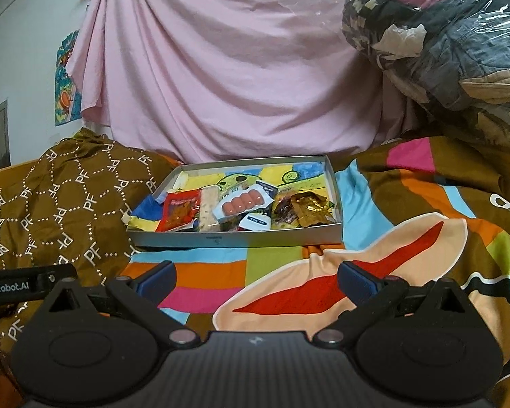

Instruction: Organize snacks

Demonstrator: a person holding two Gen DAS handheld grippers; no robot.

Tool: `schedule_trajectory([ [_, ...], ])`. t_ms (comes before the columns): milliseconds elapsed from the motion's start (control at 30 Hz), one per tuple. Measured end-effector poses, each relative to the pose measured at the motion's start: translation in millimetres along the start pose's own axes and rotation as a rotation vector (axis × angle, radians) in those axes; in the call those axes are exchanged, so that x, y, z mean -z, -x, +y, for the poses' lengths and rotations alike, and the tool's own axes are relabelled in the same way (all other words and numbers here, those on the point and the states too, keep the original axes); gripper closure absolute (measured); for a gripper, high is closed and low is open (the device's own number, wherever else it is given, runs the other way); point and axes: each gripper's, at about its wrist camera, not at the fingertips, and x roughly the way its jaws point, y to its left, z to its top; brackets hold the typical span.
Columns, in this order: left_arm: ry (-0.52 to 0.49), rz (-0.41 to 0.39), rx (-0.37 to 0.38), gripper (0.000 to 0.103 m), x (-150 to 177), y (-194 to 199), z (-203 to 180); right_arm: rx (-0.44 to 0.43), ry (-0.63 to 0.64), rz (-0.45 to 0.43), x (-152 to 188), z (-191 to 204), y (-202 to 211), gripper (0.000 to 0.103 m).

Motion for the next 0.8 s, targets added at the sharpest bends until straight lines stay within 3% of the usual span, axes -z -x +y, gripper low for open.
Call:
schedule_trajectory([
  [800,0.008,0.004,-0.004,0.001,1.4,3.1,2.0,-0.019,0.013,0.019,3.2,4.5,-0.5,0.0],
])
